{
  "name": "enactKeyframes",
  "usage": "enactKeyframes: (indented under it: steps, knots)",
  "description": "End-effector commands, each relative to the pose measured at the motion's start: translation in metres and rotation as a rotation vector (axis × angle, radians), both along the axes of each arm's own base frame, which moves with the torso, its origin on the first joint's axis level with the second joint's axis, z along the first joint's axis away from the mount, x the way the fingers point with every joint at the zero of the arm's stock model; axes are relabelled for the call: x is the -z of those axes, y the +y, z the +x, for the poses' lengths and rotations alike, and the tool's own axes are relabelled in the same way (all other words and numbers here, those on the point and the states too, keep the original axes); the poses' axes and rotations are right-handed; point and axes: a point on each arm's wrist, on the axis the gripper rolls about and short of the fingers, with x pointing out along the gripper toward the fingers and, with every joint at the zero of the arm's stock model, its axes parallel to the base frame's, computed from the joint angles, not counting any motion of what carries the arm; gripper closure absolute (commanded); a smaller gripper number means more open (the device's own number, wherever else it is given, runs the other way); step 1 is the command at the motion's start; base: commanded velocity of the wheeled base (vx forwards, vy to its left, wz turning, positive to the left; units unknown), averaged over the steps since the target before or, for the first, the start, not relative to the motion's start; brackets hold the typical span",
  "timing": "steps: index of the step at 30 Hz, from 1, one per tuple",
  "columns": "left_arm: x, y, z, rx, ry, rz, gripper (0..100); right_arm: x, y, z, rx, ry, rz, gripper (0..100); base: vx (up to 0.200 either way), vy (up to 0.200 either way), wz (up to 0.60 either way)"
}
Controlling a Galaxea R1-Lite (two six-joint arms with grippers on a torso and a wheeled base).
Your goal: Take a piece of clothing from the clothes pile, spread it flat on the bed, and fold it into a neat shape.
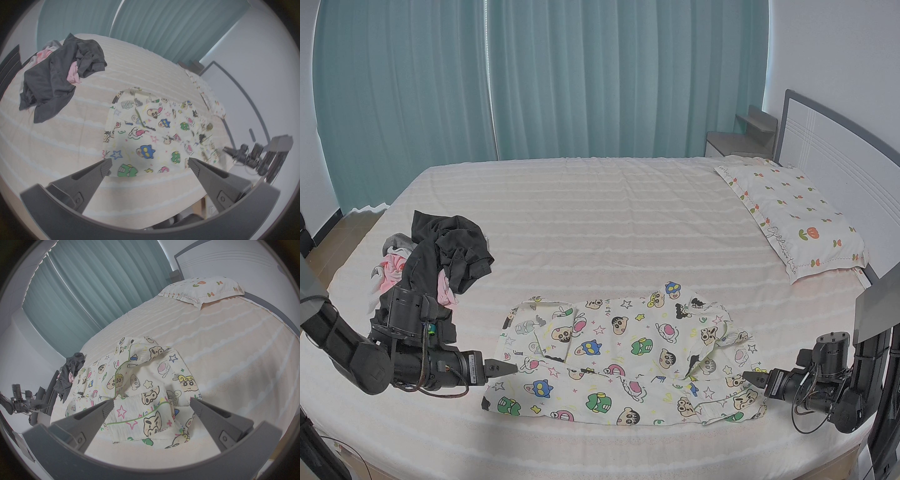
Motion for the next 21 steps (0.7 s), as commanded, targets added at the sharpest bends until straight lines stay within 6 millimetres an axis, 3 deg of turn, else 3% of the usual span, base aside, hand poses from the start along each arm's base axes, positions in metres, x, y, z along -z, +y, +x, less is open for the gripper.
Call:
enactKeyframes:
  steps: [1, 3, 21]
  knots:
    - [0.065, 0.009, 0.019, 0.058, 0.142, 0.068, 0, 0.002, 0.0, -0.005, -0.005, 0.025, -0.003, 0, 0.0, 0.0, 0.0]
    - [0.076, 0.007, 0.023, 0.065, 0.129, 0.066, 0, 0.004, 0.0, -0.005, -0.004, 0.034, -0.005, 0, 0.0, 0.0, 0.0]
    - [0.098, 0.002, 0.024, 0.066, 0.016, 0.081, 0, 0.005, 0.002, -0.005, -0.012, 0.034, -0.011, 0, 0.0, 0.0, 0.0]
